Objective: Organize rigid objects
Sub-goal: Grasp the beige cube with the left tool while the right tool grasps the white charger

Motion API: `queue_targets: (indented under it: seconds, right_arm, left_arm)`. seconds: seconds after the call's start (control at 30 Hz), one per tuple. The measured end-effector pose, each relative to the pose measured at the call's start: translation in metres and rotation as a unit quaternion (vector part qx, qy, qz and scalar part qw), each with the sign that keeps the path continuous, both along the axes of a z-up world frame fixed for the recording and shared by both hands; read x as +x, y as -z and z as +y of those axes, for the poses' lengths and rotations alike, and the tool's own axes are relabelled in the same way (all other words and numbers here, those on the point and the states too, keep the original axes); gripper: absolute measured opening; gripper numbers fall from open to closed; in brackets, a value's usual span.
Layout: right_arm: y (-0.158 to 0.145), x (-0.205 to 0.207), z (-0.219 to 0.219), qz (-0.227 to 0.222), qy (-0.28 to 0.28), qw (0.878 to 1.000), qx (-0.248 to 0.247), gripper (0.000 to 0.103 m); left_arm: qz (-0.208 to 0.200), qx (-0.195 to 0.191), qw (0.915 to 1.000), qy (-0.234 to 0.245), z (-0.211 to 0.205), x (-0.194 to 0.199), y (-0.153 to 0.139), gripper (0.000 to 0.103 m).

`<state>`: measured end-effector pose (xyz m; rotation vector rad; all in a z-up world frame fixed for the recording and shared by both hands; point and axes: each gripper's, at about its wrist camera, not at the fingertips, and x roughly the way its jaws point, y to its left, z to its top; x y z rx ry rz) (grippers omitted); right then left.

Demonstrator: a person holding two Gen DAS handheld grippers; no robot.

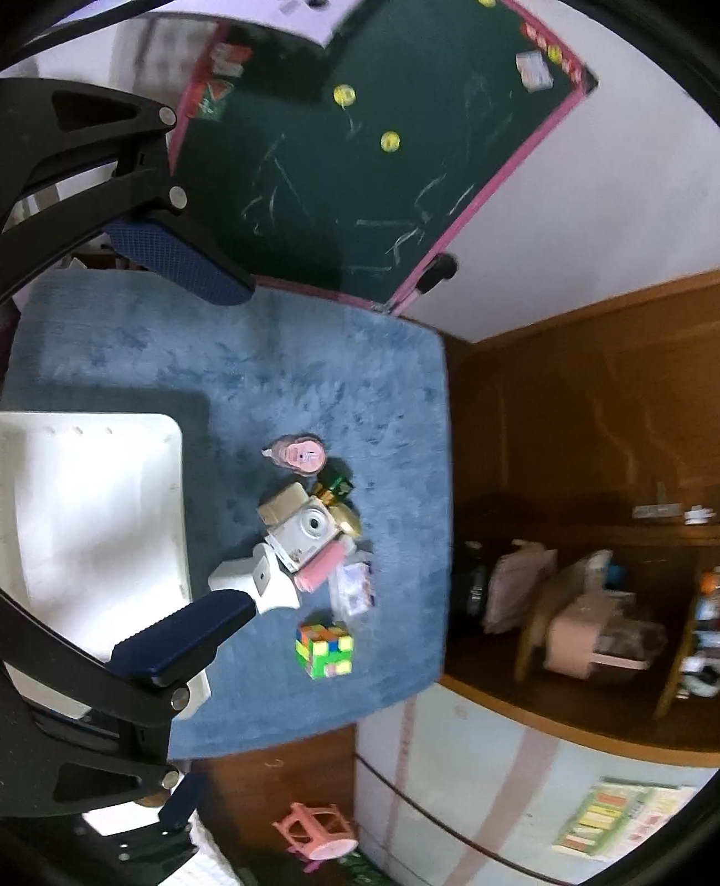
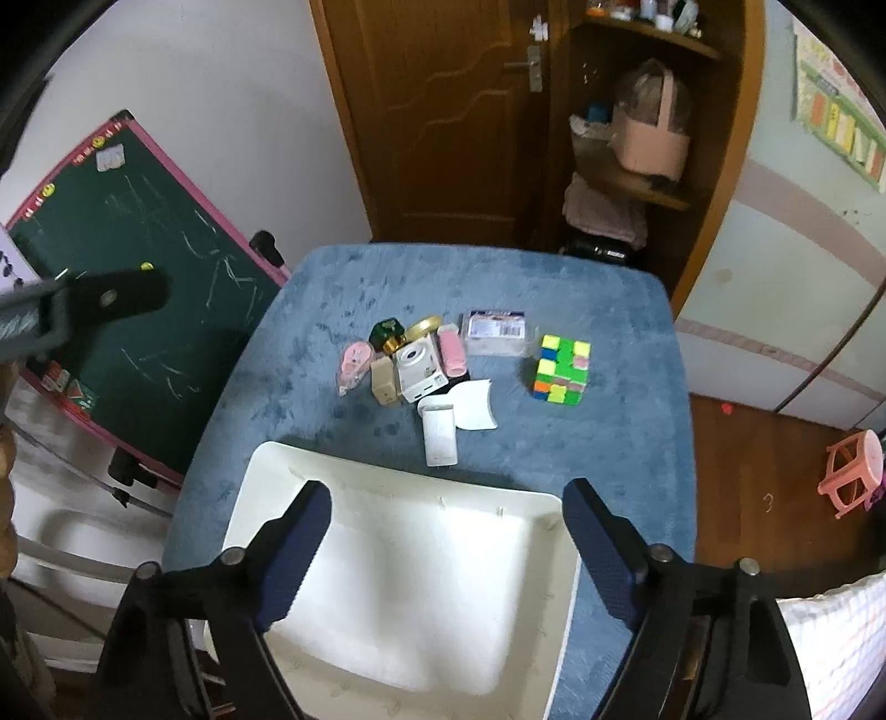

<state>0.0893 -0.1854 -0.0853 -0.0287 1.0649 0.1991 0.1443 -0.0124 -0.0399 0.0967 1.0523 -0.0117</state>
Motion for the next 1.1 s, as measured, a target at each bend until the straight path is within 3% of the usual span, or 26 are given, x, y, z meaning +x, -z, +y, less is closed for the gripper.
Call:
queue_targets:
  seconds: [0.33,0.6,0.73,1.0,1.1]
  right_arm:
    - [0.073,0.057,0.015,0.067,0.024,0.997,0.017,0.085]
    - [0.123,0.099,0.025,0.108,0.031,0.994,0.003,0.085]
    - [0.142,0.114,0.031,0.128,0.027,0.991,-0.002,0.079]
    - [0.167,0.13,0.037,0.162,0.027,0.986,-0.002,0.077]
    - [0.172,0.134,0.038,0.173,0.027,0.985,-0.001,0.069]
  left_arm:
    - [0.122,-0.037,0.9918,-0.015,-0.007,0.092,0.117,0.102]
    - [0.222,-0.069,0.9705,-0.062,-0.004,0.128,0.193,0.095]
    - [0.242,-0.08,0.9632,-0.086,0.001,0.134,0.21,0.087]
    - [0.266,-0.115,0.9514,-0.105,0.003,0.136,0.223,0.086]
    - [0.275,-0.13,0.9459,-0.114,0.003,0.138,0.225,0.086]
